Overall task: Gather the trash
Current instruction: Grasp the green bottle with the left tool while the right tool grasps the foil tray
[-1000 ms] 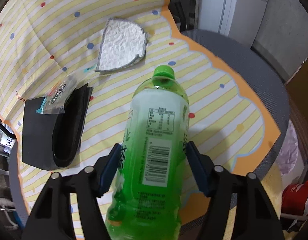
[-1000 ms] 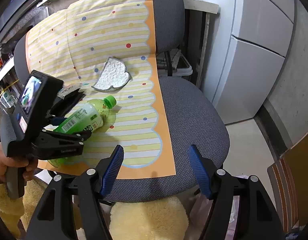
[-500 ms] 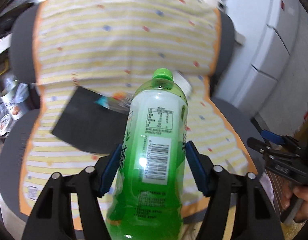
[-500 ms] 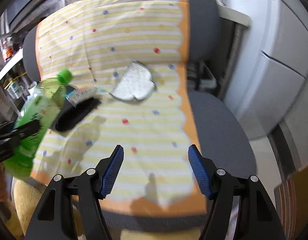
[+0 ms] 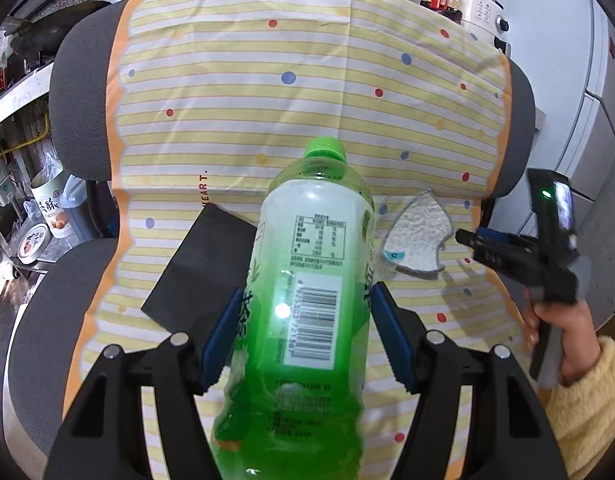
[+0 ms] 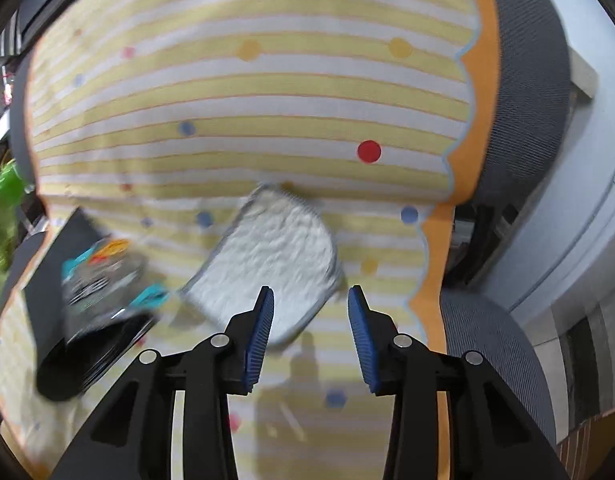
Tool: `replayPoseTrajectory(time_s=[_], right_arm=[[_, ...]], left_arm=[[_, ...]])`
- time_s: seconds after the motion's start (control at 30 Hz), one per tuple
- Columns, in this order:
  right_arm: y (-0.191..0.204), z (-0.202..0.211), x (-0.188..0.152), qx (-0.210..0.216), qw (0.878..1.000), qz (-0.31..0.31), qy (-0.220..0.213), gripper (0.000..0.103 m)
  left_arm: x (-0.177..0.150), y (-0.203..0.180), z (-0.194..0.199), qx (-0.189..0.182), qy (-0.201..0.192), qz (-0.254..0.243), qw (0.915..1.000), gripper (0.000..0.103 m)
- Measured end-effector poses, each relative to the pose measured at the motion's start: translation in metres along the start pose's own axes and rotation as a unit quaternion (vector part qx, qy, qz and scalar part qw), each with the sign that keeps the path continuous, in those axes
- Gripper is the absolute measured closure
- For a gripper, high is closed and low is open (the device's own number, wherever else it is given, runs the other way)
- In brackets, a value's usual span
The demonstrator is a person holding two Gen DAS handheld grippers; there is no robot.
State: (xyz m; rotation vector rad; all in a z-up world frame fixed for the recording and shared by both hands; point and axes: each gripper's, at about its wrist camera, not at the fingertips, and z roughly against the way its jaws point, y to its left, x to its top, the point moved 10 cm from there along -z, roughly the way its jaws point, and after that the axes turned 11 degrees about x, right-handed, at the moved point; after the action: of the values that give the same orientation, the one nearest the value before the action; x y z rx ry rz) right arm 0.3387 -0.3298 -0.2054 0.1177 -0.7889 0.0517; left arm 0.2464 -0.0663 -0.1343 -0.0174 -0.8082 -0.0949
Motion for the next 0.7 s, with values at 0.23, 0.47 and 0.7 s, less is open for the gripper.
replayPoseTrajectory(time_s=[0.23, 0.47, 0.7], right_arm=[[-0.01, -0.036, 0.011, -0.01, 0.999, 0.012, 0.03, 0.074], [0.008, 0.002, 0.001, -0.002, 1.0, 0.019, 0.021, 0.097], [0.031, 0.106, -0.028, 0.024, 0.999, -0.011, -0.019, 0.098]], left_arm=[[-0.005, 0.0, -0.009, 0.004, 0.009, -0.005, 0.9999, 0.039], [-0.017, 0.0, -0.003, 0.013, 0.02, -0.012, 0.9996, 0.039], [-0.036, -0.019, 0.026, -0.001, 0.019, -0.032, 0.9993, 0.039]])
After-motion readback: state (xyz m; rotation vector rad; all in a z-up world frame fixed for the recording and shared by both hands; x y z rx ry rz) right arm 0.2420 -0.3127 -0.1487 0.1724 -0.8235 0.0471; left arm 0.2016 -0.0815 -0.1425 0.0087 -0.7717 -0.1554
